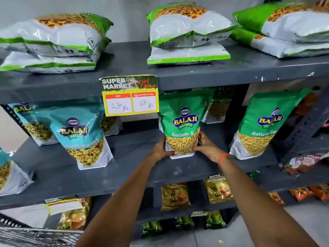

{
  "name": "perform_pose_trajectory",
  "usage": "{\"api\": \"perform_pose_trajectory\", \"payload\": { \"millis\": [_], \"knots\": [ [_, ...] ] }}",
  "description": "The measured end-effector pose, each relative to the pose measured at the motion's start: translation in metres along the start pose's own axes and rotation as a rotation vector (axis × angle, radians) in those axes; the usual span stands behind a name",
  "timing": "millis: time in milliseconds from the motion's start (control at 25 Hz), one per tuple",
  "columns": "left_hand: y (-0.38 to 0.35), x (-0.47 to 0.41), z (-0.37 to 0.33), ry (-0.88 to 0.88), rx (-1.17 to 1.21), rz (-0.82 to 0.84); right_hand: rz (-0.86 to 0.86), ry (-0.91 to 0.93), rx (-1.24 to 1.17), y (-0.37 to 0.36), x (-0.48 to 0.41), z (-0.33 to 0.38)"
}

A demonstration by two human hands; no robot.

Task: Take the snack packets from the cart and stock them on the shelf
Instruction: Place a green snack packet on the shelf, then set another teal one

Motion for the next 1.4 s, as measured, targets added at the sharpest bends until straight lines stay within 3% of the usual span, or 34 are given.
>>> {"api": "perform_pose_trajectory", "payload": {
  "millis": [360,560,640,680,760,840,920,1000,1080,1200,1280,1400],
  "knots": [
    [-0.02,0.041,0.009,0.043,-0.024,0.006,0.002,-0.059,0.052,0.024,0.026,-0.041],
    [-0.022,0.047,0.002,0.045,-0.022,0.031,-0.014,-0.084,0.081,0.019,0.042,-0.029],
    [-0.022,0.052,-0.003,0.014,-0.01,0.047,-0.13,-0.068,0.219,0.012,0.061,-0.014],
    [-0.021,0.057,-0.007,-0.007,-0.014,0.039,-0.282,-0.016,0.274,0.009,0.075,-0.003],
    [-0.009,0.072,-0.016,-0.077,-0.065,-0.076,-0.611,0.311,0.287,-0.009,0.115,0.031],
    [0.013,0.097,-0.028,-0.241,-0.104,-0.284,-0.738,0.658,0.332,-0.048,0.145,0.059],
    [0.043,0.126,-0.034,-0.428,-0.16,-0.467,-0.653,0.817,0.327,-0.101,0.149,0.077],
    [0.082,0.145,-0.02,-0.48,-0.181,-0.636,-0.522,0.847,0.301,-0.154,0.139,0.091],
    [0.132,0.155,0.014,-0.373,-0.125,-0.802,-0.375,0.795,0.285,-0.207,0.117,0.094],
    [0.205,0.158,0.081,-0.14,0.036,-0.98,-0.106,0.52,0.258,-0.276,0.076,0.082],
    [0.25,0.143,0.121,0.002,0.104,-0.931,0.031,0.309,0.215,-0.308,0.05,0.077],
    [0.282,0.108,0.157,0.079,0.135,-0.539,0.16,0.125,0.116,-0.332,0.019,0.072]
  ]
}}
Point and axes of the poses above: each hand's wrist, its own x-axis away from the middle knuckle, its own y-axis out of the back of the hand, z = x × y, the point moved 6 cm from there along -x, towards the middle knuckle, and after that the axes turned 5 degrees about -z, right-handed, at the moved point
